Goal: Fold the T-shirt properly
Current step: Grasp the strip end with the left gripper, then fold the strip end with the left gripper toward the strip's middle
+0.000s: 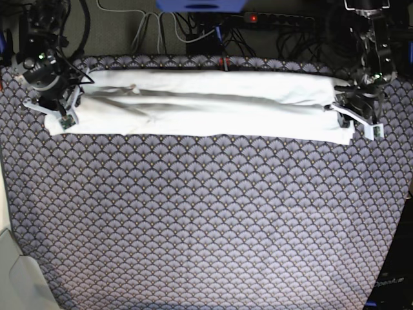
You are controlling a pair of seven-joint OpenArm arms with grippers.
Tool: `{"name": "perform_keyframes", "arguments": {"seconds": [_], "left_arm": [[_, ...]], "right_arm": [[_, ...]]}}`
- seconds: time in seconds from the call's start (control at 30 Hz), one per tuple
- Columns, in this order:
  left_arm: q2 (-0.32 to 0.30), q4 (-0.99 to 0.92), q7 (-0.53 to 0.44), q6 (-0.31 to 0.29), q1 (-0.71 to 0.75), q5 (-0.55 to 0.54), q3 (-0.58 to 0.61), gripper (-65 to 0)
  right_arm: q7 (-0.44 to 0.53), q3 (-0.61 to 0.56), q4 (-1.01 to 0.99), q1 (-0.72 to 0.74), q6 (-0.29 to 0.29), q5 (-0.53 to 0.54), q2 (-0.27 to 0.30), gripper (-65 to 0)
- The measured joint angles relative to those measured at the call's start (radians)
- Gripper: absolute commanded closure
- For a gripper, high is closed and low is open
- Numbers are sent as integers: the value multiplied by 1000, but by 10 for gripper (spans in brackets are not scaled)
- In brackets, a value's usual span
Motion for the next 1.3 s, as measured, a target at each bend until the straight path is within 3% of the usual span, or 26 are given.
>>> {"name": "perform_keyframes", "arguments": {"seconds": [0.03, 0.2, 0.37, 0.57, 0.83, 1.0, 1.3], "left_arm": [[0, 2, 4, 0, 0, 0, 0, 0], [5, 37, 37, 2, 5, 2, 1, -4], [47, 273, 140, 17, 87, 29, 19, -4], [128, 541, 291, 10, 84, 27, 86, -4], [197, 551, 314, 19, 83, 34, 289, -4], [255, 547, 322, 23, 8, 34, 404, -4], [277, 500, 322, 23, -36, 40, 577, -4]], "right_arm": [[0, 0, 0, 0, 0, 0, 0, -179], [0, 0, 0, 0, 0, 0, 0, -179], [-2, 0, 0, 1, 0, -1, -3, -179], [-3, 2, 0, 6, 0, 0, -2, -179], [-2, 2, 0, 6, 0, 0, -3, -179], [-1, 1, 0, 3, 0, 0, -2, -179], [0, 0, 0, 3, 0, 0, -2, -181]]}}
